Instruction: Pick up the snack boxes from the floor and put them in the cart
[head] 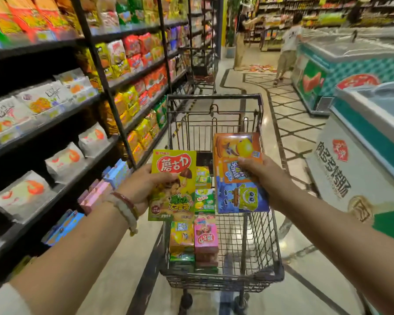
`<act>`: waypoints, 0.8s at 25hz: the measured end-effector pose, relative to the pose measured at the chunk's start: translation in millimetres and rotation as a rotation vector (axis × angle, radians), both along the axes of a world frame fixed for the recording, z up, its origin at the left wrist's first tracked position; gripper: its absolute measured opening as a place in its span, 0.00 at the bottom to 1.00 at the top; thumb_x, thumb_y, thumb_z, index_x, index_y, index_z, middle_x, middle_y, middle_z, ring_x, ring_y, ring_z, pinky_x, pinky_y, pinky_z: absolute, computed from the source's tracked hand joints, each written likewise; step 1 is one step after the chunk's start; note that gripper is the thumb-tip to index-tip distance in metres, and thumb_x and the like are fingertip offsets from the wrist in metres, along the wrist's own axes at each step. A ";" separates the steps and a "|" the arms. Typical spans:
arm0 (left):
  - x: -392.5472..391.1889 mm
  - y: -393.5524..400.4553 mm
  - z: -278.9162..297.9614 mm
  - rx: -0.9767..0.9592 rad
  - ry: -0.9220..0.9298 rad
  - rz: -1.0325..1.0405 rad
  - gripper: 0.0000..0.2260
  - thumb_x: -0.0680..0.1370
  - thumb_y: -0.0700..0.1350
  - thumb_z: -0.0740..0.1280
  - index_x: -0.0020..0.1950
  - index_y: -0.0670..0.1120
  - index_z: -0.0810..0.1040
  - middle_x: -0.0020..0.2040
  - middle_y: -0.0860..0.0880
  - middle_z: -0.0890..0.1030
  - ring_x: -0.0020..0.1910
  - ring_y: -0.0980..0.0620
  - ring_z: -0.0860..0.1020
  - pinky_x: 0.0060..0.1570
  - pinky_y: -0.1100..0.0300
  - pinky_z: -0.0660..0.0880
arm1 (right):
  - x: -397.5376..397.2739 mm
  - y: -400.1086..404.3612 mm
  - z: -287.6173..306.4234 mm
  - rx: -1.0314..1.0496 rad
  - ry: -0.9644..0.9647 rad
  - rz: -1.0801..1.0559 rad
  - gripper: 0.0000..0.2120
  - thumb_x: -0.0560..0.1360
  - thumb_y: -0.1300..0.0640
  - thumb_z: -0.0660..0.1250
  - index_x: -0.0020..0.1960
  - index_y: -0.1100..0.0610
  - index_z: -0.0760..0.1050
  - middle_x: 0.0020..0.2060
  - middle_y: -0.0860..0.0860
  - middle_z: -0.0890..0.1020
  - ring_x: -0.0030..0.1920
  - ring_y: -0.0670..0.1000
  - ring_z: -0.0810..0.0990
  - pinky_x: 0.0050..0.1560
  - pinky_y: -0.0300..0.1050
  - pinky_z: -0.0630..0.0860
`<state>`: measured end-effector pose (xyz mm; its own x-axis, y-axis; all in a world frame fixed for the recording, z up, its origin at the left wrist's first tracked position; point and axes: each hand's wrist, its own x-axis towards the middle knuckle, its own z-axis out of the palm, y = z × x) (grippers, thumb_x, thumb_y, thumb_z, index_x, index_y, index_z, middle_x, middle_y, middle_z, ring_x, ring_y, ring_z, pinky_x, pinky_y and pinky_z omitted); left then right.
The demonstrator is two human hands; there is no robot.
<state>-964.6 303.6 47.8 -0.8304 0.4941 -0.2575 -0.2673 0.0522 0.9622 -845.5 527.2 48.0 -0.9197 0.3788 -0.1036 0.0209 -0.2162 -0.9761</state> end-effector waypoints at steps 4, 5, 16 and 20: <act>-41.6 31.7 -55.7 -0.050 -0.081 0.051 0.09 0.72 0.32 0.67 0.51 0.41 0.77 0.36 0.44 0.84 0.31 0.49 0.82 0.35 0.53 0.81 | -59.2 36.7 -60.4 -0.070 -0.107 0.009 0.15 0.74 0.58 0.68 0.59 0.62 0.73 0.48 0.60 0.84 0.41 0.57 0.84 0.41 0.50 0.81; -51.4 37.7 -71.3 -0.052 -0.105 0.070 0.11 0.72 0.33 0.67 0.53 0.40 0.76 0.37 0.45 0.84 0.32 0.49 0.82 0.35 0.53 0.81 | -71.2 41.0 -76.0 -0.099 -0.139 -0.002 0.16 0.73 0.58 0.69 0.59 0.62 0.73 0.47 0.60 0.84 0.41 0.57 0.84 0.41 0.50 0.81; -127.3 118.0 -224.0 -0.414 -0.167 0.207 0.15 0.77 0.40 0.65 0.59 0.47 0.63 0.40 0.45 0.76 0.26 0.58 0.75 0.24 0.69 0.70 | -158.3 63.9 -254.3 -0.317 -0.484 -0.049 0.06 0.75 0.60 0.67 0.52 0.59 0.76 0.38 0.55 0.85 0.35 0.55 0.85 0.36 0.51 0.82; -164.9 142.2 -260.1 -0.579 -0.055 0.288 0.18 0.74 0.39 0.66 0.58 0.48 0.60 0.54 0.41 0.74 0.44 0.57 0.80 0.39 0.65 0.75 | -185.9 71.8 -300.8 -0.387 -0.552 -0.029 0.05 0.77 0.59 0.63 0.47 0.58 0.78 0.36 0.54 0.85 0.34 0.53 0.84 0.41 0.51 0.81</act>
